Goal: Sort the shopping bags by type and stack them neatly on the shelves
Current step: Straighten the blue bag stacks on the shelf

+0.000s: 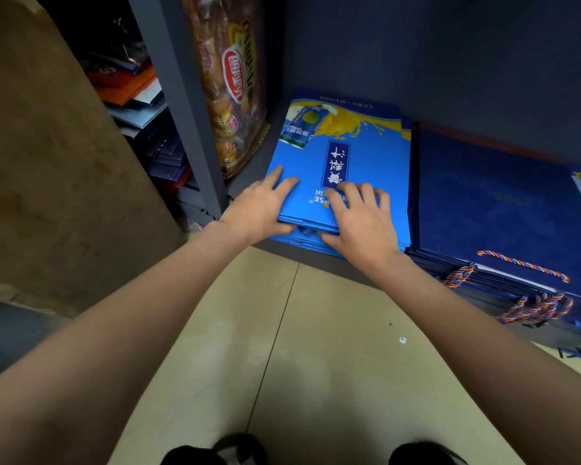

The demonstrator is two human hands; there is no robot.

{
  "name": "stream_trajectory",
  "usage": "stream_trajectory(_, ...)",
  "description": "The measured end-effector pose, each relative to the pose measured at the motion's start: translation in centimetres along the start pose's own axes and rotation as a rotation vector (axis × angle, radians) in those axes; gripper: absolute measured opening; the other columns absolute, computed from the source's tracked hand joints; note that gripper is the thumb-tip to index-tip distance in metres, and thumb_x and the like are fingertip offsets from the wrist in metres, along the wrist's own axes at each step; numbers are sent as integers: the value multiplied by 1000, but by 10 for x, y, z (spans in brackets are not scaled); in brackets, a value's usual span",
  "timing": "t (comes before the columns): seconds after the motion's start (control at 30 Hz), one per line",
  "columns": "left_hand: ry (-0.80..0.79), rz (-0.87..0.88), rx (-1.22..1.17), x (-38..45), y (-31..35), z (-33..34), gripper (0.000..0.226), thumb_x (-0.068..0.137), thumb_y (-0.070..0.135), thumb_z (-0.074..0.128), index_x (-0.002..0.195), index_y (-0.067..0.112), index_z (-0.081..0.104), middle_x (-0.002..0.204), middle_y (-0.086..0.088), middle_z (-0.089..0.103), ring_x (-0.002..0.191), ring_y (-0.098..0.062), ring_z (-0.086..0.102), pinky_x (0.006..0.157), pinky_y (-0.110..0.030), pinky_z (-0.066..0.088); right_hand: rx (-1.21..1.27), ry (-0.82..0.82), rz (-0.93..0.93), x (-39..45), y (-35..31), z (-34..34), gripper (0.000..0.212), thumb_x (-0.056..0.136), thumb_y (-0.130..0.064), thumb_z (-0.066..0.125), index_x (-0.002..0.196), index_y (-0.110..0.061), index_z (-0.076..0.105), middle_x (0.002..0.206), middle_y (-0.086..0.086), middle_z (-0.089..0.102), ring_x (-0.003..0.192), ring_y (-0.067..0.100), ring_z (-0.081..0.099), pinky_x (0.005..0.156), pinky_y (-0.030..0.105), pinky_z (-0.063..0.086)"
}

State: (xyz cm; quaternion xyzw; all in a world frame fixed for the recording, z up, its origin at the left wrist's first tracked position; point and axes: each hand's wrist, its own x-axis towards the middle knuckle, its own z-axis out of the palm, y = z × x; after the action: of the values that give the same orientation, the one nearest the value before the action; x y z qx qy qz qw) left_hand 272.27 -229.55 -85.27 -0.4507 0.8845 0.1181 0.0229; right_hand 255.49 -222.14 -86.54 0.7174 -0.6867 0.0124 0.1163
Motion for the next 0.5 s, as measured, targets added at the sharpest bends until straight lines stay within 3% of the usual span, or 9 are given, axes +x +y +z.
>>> stream_trajectory(0.07,21,0,26,-1,1,0,81,83,41,63,148,21,18,157,-11,7,131,-35,35,105,-41,32,3,-25,-56,2,-4,-3,70,65,-43,77,120,-6,57,118,11,57,102,33,54,92,48,40)
stream_trajectory(0.17,60,13,66,-1,-1,-2,80,83,42,62,148,20,20,157,-11,11,131,-32,37,105,-39,31,125,-110,-145,8,-6,-10,70,80,-41,64,138,-11,39,141,8,38,127,29,34,108,50,20)
stream_trajectory(0.23,76,17,73,-1,0,-4,80,83,44,62,148,20,21,157,-11,13,133,-30,37,105,-39,31,221,-127,-139,12,-6,-13,73,81,-46,62,142,-16,33,144,4,30,132,26,26,110,47,15)
stream_trajectory(0.33,78,25,75,-3,2,-6,80,83,44,62,147,20,22,157,-10,14,134,-28,37,104,-38,32,193,-126,-120,15,-5,-14,73,80,-48,63,140,-18,36,143,4,32,131,27,28,109,45,16)
stream_trajectory(0.4,68,27,37,-3,-1,-6,80,83,43,63,148,21,22,157,-9,13,136,-27,33,106,-37,30,96,-57,-79,13,-6,-10,70,73,-46,71,130,-12,49,135,10,44,122,32,40,106,51,24)
stream_trajectory(0.5,15,13,-3,-4,-4,-3,89,79,52,64,149,21,18,157,-7,10,143,-29,14,114,-42,17,12,30,-40,8,-9,-3,69,56,-46,80,110,-7,62,116,13,59,105,34,56,96,55,38)
